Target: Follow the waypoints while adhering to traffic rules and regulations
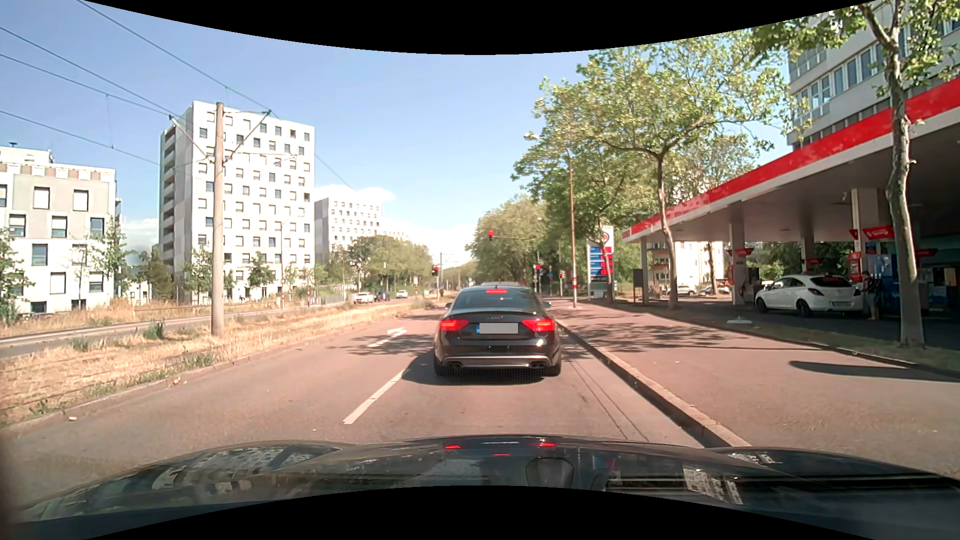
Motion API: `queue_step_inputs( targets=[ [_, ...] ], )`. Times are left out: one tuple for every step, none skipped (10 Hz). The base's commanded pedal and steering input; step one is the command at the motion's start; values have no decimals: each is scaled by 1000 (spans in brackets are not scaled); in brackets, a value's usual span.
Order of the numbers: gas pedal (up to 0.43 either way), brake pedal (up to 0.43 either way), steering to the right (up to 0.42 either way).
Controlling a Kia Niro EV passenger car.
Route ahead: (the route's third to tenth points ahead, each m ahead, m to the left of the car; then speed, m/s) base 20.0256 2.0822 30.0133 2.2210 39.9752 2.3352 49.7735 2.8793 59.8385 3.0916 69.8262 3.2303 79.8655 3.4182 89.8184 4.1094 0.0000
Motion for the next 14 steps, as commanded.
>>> queue_step_inputs(
  targets=[
    [0, 0, -10],
    [0, 0, -10],
    [0, 0, -10],
    [0, 0, -10],
    [0, 0, -10],
    [0, 0, -10],
    [0, 0, -10],
    [0, 0, -10],
    [0, 0, -10],
    [0, 0, -10],
    [0, 0, -10],
    [0, 0, -10],
    [0, 0, -10],
    [0, 0, -10]
  ],
)
